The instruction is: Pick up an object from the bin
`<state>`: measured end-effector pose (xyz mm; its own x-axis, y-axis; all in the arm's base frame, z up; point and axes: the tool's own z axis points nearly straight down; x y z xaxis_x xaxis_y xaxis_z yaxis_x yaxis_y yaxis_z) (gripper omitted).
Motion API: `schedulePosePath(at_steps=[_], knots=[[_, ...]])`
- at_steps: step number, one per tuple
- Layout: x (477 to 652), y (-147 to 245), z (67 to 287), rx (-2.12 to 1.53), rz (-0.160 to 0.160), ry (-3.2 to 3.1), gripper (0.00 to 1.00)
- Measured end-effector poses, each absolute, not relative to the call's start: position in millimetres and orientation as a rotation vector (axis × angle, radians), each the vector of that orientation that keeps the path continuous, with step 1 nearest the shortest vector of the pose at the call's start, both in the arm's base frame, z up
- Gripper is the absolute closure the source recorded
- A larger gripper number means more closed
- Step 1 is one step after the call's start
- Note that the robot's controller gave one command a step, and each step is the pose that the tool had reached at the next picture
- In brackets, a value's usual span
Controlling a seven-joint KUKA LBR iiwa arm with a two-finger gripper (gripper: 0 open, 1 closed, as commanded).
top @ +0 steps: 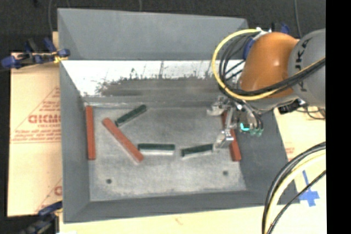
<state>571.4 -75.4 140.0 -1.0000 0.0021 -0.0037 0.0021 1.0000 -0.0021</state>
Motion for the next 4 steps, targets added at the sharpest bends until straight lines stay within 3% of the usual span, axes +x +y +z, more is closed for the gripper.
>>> schedulePosePath(at_steps=[1, 2, 3, 4], knots=[[568.7, -52, 81, -0.207, -0.005, 3.130, 1.00], [568.7, -52, 81, -0.208, -0.005, 3.129, 1.00], [565.0, -51, 116, -0.204, -0.002, 3.138, 1.00], [571.3, -50, 229, -0.222, -0.002, 3.131, 1.00]])
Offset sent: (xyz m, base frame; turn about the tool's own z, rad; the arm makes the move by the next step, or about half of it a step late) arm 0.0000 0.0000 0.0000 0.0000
